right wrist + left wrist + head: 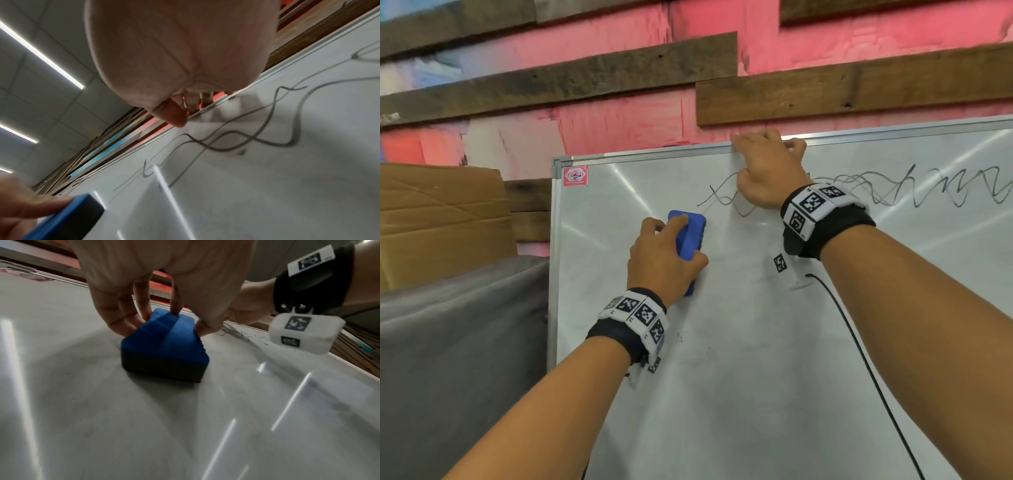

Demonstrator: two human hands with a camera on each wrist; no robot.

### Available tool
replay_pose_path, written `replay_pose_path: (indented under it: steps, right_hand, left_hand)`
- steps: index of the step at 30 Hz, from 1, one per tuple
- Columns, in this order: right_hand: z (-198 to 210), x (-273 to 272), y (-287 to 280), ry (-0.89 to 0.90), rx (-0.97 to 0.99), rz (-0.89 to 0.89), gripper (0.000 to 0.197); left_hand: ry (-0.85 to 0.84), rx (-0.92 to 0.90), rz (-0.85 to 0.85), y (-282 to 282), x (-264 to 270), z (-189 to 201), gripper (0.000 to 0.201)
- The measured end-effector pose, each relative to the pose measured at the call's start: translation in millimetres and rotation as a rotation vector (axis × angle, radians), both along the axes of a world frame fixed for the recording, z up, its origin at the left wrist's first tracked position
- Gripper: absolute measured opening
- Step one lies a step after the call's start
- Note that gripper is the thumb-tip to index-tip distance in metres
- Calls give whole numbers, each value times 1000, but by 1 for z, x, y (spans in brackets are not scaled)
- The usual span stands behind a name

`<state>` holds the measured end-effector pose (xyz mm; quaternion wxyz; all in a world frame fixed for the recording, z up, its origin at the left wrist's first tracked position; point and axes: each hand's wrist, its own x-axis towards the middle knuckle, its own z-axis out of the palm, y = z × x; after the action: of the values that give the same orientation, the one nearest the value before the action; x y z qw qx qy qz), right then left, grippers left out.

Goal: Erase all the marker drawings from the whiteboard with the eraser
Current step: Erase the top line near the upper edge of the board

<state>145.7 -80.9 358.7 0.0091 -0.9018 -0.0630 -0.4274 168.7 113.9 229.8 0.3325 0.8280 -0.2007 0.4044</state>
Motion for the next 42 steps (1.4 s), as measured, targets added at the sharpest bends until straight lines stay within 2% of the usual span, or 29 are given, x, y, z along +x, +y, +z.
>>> replay_pose_path:
  steps: [3, 6, 9, 14, 19, 23, 26, 29, 36, 42]
  right_hand:
    - [5, -1, -7, 7, -20, -7, 50]
    - [16, -2, -10, -7, -41, 11, 29]
    - [23, -4, -11, -4, -102, -7, 18]
    - [23, -7, -24, -10, -160, -113, 37]
    - [11, -16, -49, -27, -124, -214, 54]
    - [11, -17, -55, -63, -110, -209, 50]
    - [12, -16, -60, -87, -142, -226, 46]
    - [11, -18, -70, -98, -94, -272, 45]
    - [8, -32, -83, -100, -49, -266, 42]
    - [10, -39, -97, -91, -54, -311, 41]
  left_hand:
    - [-1, 0, 23, 2, 4, 15, 64]
    - [-22, -36, 33, 6, 8, 37, 62]
    - [-45, -40, 29, 7, 6, 34, 60]
    - [-8, -21, 28, 5, 1, 16, 60]
    - [18, -9, 28, -5, 4, 28, 61]
    - [19, -36, 17, -18, -1, 38, 60]
    - [17, 5, -10, -20, -10, 21, 60]
    - [23, 15, -11, -20, -14, 11, 61]
    - [-15, -8, 6, -34, -6, 66, 62]
    - [-4, 76, -21, -40, -18, 29, 62]
